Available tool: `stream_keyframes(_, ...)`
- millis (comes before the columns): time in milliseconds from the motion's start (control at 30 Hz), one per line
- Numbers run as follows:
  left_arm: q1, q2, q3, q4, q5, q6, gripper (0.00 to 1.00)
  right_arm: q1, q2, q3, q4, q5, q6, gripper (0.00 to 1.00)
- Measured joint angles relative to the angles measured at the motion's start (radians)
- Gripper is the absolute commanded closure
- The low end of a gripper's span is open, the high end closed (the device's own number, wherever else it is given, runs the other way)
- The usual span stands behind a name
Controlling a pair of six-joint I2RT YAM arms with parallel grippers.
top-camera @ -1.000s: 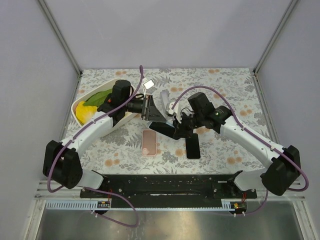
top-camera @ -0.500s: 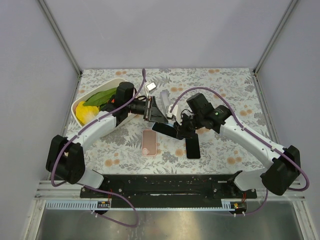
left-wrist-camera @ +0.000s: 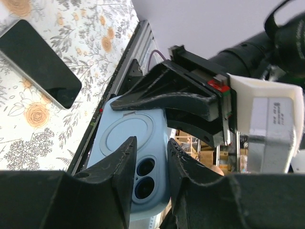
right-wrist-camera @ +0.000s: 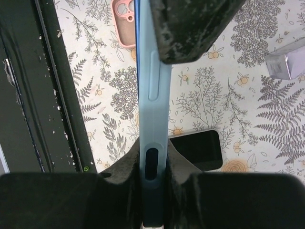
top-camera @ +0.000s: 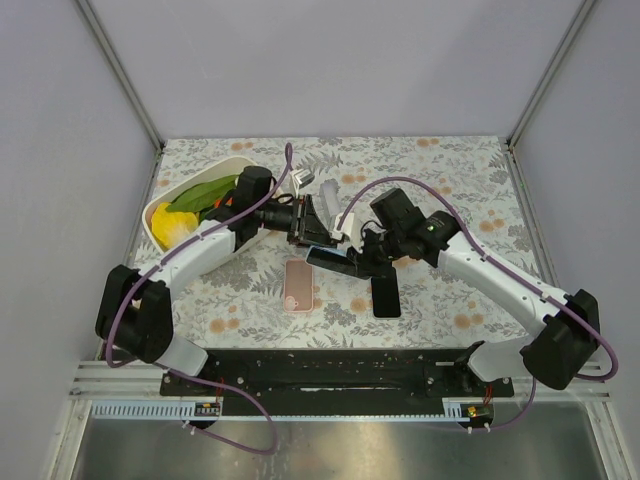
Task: Take the phone out of the phone case
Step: Remove the phone case from the phone.
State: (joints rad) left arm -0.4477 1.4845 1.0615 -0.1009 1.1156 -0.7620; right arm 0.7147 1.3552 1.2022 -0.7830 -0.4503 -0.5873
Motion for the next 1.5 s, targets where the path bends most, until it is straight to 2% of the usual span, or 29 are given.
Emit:
stream_keyframes(400,0.047,0.031,-0.001,-0.09,-0.119,-0.035,1.0,0.005,-0.002,0.023,0.021,0.032,-0.004,1.0)
stream_keyframes(500,0.06,0.031,0.0,-0.094,-0.121,-0.013,0.8,0.005,-0.014,0.035,0.07,0.017,-0.008,1.0)
stream_keyframes(600,0.064,0.031,0.029,-0.135,-0.114,0.058,0.54,0.005,-0.021,0.035,0.088,0.01,-0.013,1.0)
stream_keyframes(667,0.069,0.03,0.069,-0.183,-0.106,0.131,0.41,0.006,-0.02,0.035,0.087,0.001,-0.02,1.0)
stream_keyframes(733,0.074,0.029,0.13,-0.274,-0.1,0.238,0.32,0.006,-0.019,0.035,0.081,-0.008,-0.028,1.0)
stream_keyframes(933,0.082,0.014,0.391,-0.625,-0.196,0.743,0.17,0.006,0.011,0.043,0.025,-0.015,-0.056,1.0)
stream_keyframes(1100,0.084,-0.052,0.476,-0.843,-0.283,1.088,0.08,0.006,0.024,0.048,-0.003,-0.014,-0.069,1.0)
stream_keyframes(1167,0.078,-0.067,0.477,-0.907,-0.291,1.184,0.02,0.006,0.024,0.052,-0.005,-0.014,-0.069,1.0)
stream_keyframes(1300,0.022,-0.071,0.46,-0.985,-0.317,1.31,0.01,0.006,0.029,0.07,-0.011,-0.019,-0.069,1.0)
stream_keyframes(1500,-0.098,-0.078,0.376,-0.962,-0.381,1.368,0.01,0.006,0.039,0.101,-0.016,-0.047,-0.061,1.0)
